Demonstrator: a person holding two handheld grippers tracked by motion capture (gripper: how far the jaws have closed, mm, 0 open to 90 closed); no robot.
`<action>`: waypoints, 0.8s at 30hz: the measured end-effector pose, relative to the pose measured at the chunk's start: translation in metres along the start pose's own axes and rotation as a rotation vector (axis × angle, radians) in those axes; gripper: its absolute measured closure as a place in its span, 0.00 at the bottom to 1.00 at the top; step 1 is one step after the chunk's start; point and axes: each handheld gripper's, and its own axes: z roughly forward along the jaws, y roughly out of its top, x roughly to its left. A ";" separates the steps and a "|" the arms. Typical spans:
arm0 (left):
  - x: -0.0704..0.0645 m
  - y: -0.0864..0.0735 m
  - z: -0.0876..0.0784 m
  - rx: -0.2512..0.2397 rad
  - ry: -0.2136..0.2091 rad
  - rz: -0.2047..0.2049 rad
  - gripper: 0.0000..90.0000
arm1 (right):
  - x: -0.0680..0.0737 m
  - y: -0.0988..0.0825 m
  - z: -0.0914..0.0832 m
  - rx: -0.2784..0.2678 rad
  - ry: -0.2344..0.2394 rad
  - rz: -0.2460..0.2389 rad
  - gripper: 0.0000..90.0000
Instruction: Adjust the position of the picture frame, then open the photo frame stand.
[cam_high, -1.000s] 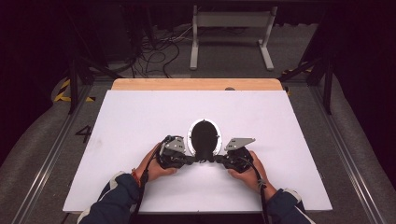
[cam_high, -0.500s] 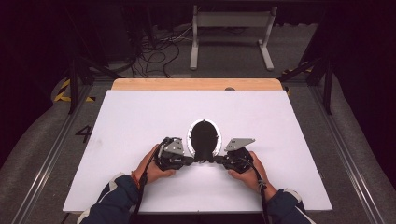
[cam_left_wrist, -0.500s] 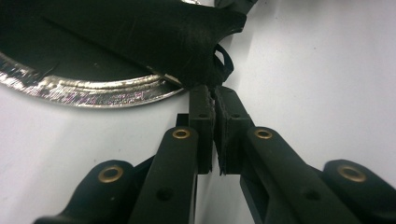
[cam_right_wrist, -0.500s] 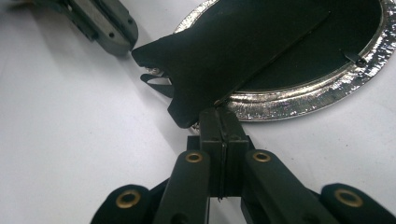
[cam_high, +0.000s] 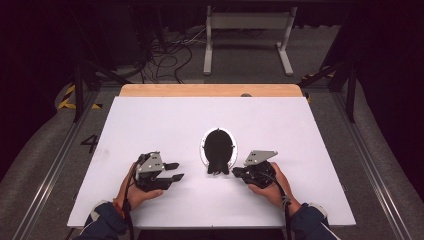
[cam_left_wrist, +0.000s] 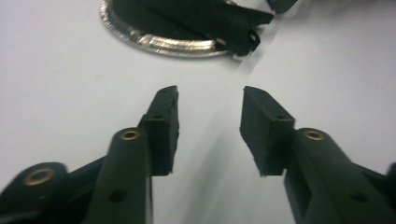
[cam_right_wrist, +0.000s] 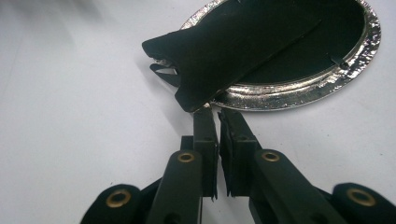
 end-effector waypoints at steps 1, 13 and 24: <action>0.000 0.000 0.000 0.000 0.000 0.000 0.58 | 0.000 0.000 0.000 0.000 0.000 0.000 0.95; -0.006 -0.049 -0.045 0.021 0.194 -0.081 0.31 | 0.005 -0.007 -0.006 0.003 0.032 -0.007 0.84; -0.002 -0.075 -0.074 0.001 0.281 -0.180 0.18 | 0.005 -0.014 -0.005 0.017 0.006 -0.004 0.77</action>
